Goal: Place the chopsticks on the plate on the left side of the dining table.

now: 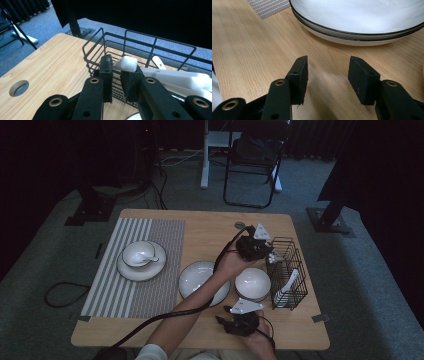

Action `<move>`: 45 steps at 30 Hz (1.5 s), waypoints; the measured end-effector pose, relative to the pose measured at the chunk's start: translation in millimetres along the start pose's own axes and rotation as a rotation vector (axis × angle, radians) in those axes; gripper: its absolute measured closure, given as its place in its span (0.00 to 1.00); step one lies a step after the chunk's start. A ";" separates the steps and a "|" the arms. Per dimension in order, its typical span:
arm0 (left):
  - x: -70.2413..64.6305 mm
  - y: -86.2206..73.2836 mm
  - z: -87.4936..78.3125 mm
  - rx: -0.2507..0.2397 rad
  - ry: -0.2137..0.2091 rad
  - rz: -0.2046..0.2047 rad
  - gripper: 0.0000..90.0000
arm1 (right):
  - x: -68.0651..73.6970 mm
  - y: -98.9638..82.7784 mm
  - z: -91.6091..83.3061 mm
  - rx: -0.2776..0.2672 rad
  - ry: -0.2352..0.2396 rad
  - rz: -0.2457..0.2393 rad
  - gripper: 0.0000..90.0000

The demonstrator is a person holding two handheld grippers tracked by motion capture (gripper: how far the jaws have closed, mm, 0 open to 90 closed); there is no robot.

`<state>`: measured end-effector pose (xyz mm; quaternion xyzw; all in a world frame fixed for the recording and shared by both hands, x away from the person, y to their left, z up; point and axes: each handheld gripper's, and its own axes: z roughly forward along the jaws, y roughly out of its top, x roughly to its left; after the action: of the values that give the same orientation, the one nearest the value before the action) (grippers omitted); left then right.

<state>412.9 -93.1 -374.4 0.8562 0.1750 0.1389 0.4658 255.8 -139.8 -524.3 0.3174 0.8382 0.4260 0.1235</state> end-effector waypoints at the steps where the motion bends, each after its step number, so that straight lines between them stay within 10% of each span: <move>1: 0.2 0.1 1.2 0.000 -0.001 -0.002 0.90 | -0.1 0.0 0.0 0.000 0.000 0.000 0.55; 25: 0.4 0.6 15.0 0.033 0.019 0.003 0.93 | 0.2 -0.2 -0.2 -0.001 0.004 -0.002 0.55; 45: 8.4 4.1 -6.1 -0.025 0.004 -0.023 0.94 | 0.3 0.0 0.2 0.002 0.006 -0.001 0.55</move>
<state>418.7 -87.0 -367.1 0.8478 0.1842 0.1376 0.4778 255.7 -139.4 -524.5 0.3158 0.8391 0.4261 0.1208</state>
